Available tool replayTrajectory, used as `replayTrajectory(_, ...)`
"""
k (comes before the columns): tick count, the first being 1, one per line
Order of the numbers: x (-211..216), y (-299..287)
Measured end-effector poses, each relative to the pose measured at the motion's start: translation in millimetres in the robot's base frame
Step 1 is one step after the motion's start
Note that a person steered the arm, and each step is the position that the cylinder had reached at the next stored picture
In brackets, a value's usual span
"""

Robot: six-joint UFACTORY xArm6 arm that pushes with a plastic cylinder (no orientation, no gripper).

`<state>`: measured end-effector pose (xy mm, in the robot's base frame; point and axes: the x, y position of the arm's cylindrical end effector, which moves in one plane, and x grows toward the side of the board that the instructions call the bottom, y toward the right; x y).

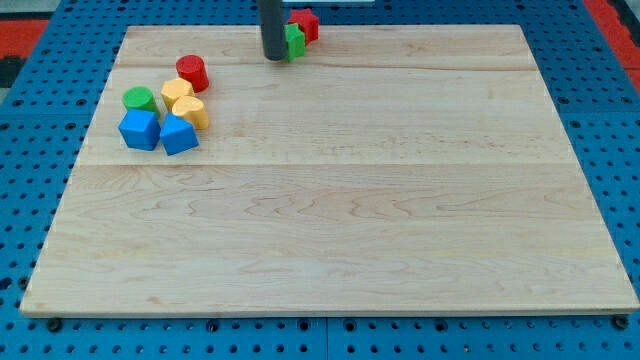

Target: Push the red circle to the top center

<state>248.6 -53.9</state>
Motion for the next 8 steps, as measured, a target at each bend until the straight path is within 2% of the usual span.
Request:
replayTrajectory(1, 14.2, -6.3)
replayTrajectory(2, 15.9, -55.6)
replayTrajectory(4, 9.8, -191.6)
replayTrajectory(5, 30.5, -217.5)
replayTrajectory(6, 39.1, -154.8)
replayTrajectory(7, 39.0, -41.2)
replayTrajectory(8, 39.0, 19.7)
